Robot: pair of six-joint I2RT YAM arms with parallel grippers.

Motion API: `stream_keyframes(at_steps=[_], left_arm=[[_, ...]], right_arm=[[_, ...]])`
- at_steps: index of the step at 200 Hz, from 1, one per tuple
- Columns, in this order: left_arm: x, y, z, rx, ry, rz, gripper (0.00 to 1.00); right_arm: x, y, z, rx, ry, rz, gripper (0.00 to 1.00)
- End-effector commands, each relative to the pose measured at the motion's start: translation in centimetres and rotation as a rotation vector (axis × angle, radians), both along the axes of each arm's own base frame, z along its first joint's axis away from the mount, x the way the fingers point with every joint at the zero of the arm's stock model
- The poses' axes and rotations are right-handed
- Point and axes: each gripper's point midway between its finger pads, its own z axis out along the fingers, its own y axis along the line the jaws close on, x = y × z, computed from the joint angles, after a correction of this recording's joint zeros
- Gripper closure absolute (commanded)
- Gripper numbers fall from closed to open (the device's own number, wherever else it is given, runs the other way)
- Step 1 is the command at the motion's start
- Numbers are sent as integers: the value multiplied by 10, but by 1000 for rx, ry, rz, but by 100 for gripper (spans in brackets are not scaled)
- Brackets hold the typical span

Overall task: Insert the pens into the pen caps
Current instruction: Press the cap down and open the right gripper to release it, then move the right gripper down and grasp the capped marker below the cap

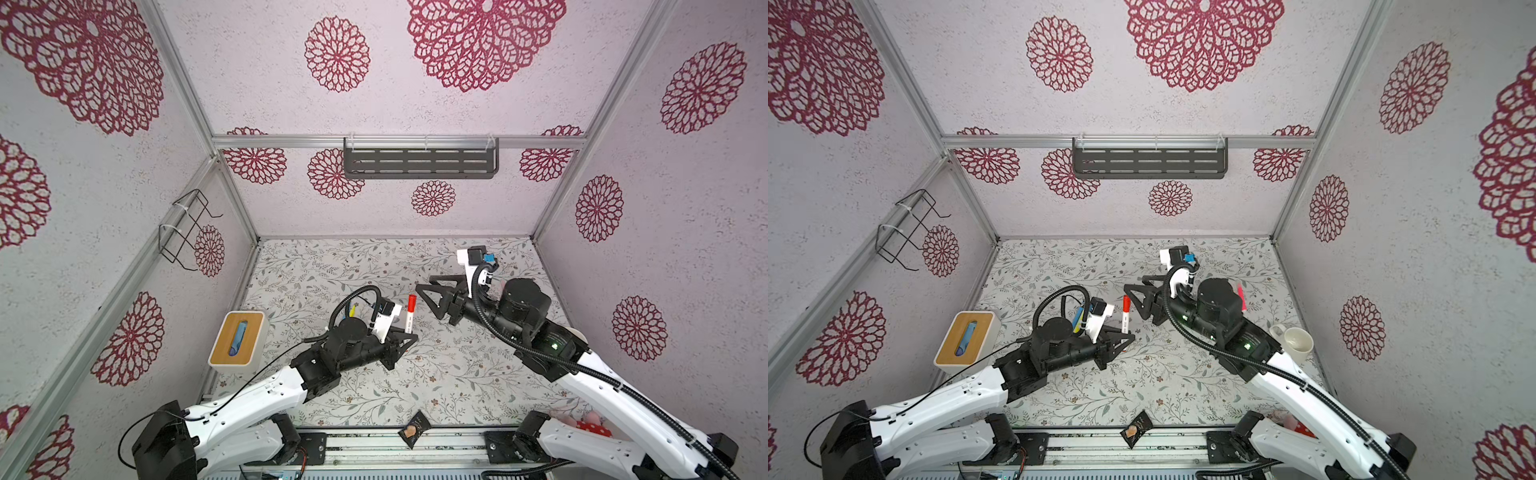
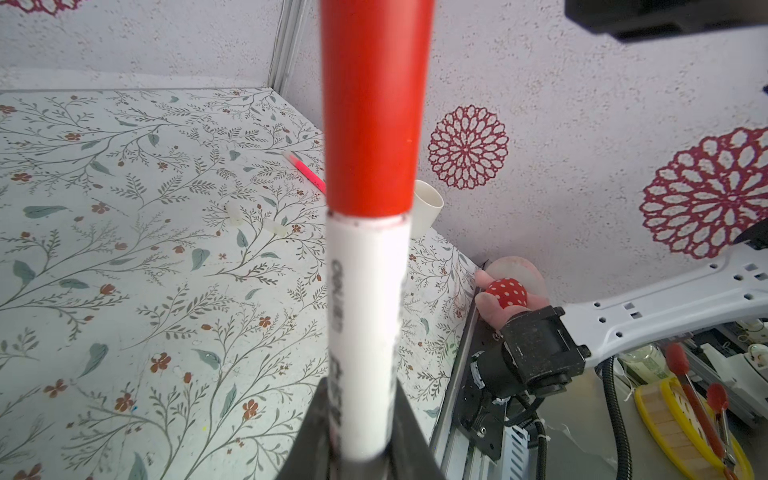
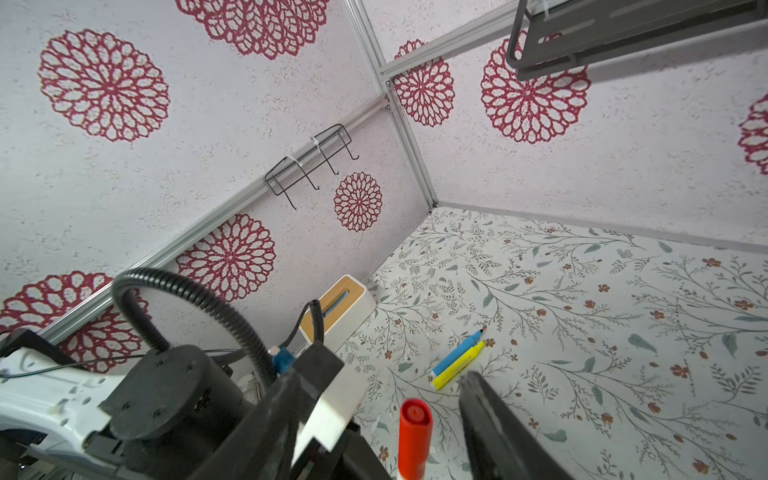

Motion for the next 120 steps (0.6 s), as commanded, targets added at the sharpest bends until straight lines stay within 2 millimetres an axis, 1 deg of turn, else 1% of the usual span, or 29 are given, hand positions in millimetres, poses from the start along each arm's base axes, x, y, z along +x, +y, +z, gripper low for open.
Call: stream_keyframes(at_steps=[1, 30, 44, 63, 94, 120], left_arm=[[-2, -1, 19, -22, -49, 2, 100], [-4, -1, 20, -22, -52, 1, 100], [-4, -1, 21, -21, -53, 0, 100], [-4, -1, 20, -17, -53, -2, 100], [-2, -4, 18, -8, -52, -6, 100], [-2, -5, 17, -3, -53, -8, 100]], right_arm=[[7, 10, 2, -28, -8, 16, 36], [16, 22, -13, -76, 25, 28, 36], [17, 26, -18, -88, 35, 40, 36], [17, 30, -20, -84, 42, 61, 36], [17, 34, -24, -88, 51, 77, 41], [16, 38, -28, -91, 60, 96, 43]])
